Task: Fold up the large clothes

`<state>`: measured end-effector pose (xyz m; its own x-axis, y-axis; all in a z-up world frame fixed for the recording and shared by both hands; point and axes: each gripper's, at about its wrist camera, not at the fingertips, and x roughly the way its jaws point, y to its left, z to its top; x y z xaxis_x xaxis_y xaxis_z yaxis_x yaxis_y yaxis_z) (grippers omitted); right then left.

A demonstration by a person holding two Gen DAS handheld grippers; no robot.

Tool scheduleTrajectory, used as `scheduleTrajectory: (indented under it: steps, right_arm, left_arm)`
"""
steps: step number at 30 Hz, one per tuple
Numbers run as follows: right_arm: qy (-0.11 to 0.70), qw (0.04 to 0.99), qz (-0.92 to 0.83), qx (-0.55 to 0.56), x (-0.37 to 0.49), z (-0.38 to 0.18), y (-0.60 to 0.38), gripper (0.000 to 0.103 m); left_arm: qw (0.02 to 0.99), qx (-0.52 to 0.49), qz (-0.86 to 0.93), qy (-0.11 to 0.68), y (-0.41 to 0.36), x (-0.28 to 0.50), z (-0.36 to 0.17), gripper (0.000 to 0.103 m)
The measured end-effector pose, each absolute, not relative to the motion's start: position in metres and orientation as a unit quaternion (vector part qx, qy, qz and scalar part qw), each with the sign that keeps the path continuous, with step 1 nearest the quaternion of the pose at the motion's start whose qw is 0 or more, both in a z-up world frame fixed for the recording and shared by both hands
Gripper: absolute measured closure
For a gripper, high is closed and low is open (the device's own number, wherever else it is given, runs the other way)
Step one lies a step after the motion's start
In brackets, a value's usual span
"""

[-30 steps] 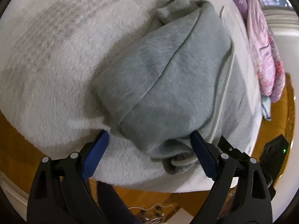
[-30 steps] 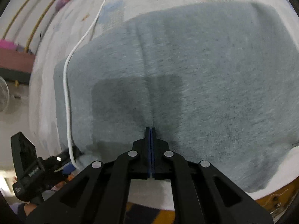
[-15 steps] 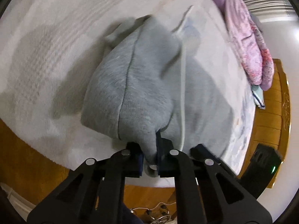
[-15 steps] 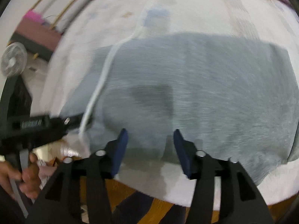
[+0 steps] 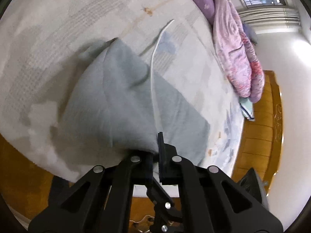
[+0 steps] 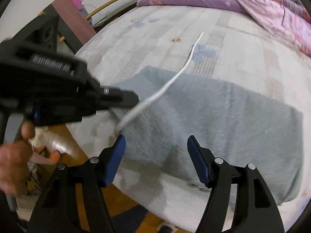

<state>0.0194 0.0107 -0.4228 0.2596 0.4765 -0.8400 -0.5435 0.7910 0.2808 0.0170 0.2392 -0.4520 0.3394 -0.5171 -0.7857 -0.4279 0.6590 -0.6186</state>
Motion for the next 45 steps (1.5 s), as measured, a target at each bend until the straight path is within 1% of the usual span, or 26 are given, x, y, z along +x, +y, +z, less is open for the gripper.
scheduleTrajectory:
  steps: [2,7,8,9,10,11,14,15,16,17,20,21,22,23,24,25,27,29,31,34,39,41,42,43,44,45]
  right_arm:
    - [0.514,0.794,0.322,-0.037,0.02,-0.421,0.011,0.035]
    - [0.539,0.77,0.338,-0.036,0.019,-0.436,0.021,0.034]
    - [0.544,0.769,0.335,-0.029,0.02,-0.44,0.021,0.034]
    - [0.548,0.768,0.33,-0.02,0.019,-0.443,0.019,0.034]
    - [0.551,0.767,0.327,-0.014,0.019,-0.444,0.019,0.034]
    - [0.557,0.764,0.326,-0.006,0.019,-0.448,0.019,0.034]
    - [0.568,0.755,0.327,-0.009,0.016,-0.458,0.024,0.034]
    - [0.573,0.75,0.33,-0.016,0.014,-0.461,0.027,0.034]
    - [0.574,0.748,0.333,-0.021,0.011,-0.463,0.029,0.034]
    - [0.575,0.745,0.338,-0.024,0.009,-0.465,0.032,0.034]
    - [0.57,0.742,0.35,-0.039,-0.001,-0.468,0.042,0.034]
    - [0.57,0.741,0.351,-0.044,-0.003,-0.47,0.047,0.034]
    - [0.57,0.742,0.35,-0.049,-0.004,-0.472,0.051,0.034]
    - [0.569,0.742,0.351,-0.054,-0.005,-0.474,0.055,0.034]
    - [0.564,0.745,0.352,-0.063,-0.007,-0.476,0.061,0.034]
    - [0.561,0.746,0.352,-0.072,-0.009,-0.477,0.067,0.034]
    - [0.552,0.749,0.354,-0.097,-0.013,-0.481,0.078,0.034]
    - [0.539,0.758,0.35,-0.114,-0.016,-0.481,0.085,0.034]
    - [0.527,0.768,0.346,-0.116,-0.014,-0.479,0.09,0.027]
    - [0.512,0.782,0.338,-0.111,-0.005,-0.48,0.099,0.021]
    - [0.514,0.784,0.331,-0.107,0.011,-0.496,0.106,0.02]
    - [0.517,0.784,0.327,-0.106,0.015,-0.502,0.107,0.023]
    - [0.523,0.782,0.323,-0.103,0.018,-0.505,0.106,0.028]
    - [0.529,0.781,0.317,-0.1,0.021,-0.507,0.105,0.042]
    - [0.537,0.782,0.304,-0.089,0.026,-0.507,0.1,0.051]
    - [0.544,0.78,0.303,-0.07,0.03,-0.507,0.094,0.068]
  left_arm:
    - [0.712,-0.385,-0.031,0.587,0.234,0.021,-0.454,0.1]
    - [0.7,-0.401,0.012,0.59,0.247,0.009,-0.469,0.098]
    - [0.698,-0.397,0.023,0.596,0.25,0.004,-0.474,0.091]
    - [0.69,-0.396,0.028,0.605,0.254,-0.002,-0.481,0.087]
    - [0.682,-0.397,0.035,0.613,0.26,-0.01,-0.491,0.074]
    - [0.677,-0.4,0.041,0.616,0.263,-0.015,-0.498,0.065]
    - [0.659,-0.414,0.077,0.623,0.278,-0.035,-0.533,0.063]
    - [0.654,-0.422,0.084,0.623,0.28,-0.038,-0.539,0.059]
    - [0.651,-0.426,0.088,0.622,0.282,-0.042,-0.546,0.048]
    - [0.652,-0.42,0.095,0.624,0.283,-0.043,-0.55,0.04]
    - [0.653,-0.42,0.092,0.624,0.286,-0.043,-0.562,0.04]
    - [0.654,-0.419,0.087,0.623,0.286,-0.042,-0.565,0.042]
    - [0.659,-0.414,0.085,0.622,0.287,-0.041,-0.565,0.058]
    - [0.664,-0.409,0.075,0.621,0.285,-0.039,-0.564,0.077]
    - [0.67,-0.405,0.06,0.619,0.283,-0.034,-0.56,0.092]
    - [0.679,-0.391,0.057,0.619,0.281,-0.03,-0.554,0.093]
    - [0.699,-0.373,0.036,0.609,0.277,-0.024,-0.533,0.094]
    - [0.707,-0.379,0.019,0.597,0.277,-0.02,-0.516,0.094]
    - [0.711,-0.381,0.009,0.591,0.279,-0.02,-0.503,0.094]
    - [0.702,-0.407,0.004,0.584,0.285,-0.021,-0.498,0.094]
    - [0.673,-0.46,0.001,0.579,0.289,-0.027,-0.508,0.094]
    - [0.663,-0.475,0.001,0.578,0.287,-0.025,-0.51,0.094]
    - [0.661,-0.479,0.002,0.578,0.284,-0.025,-0.51,0.093]
    - [0.658,-0.486,0.003,0.574,0.282,-0.024,-0.509,0.091]
    - [0.652,-0.503,0.007,0.567,0.286,-0.027,-0.507,0.085]
    - [0.646,-0.519,0.006,0.56,0.287,-0.028,-0.506,0.079]
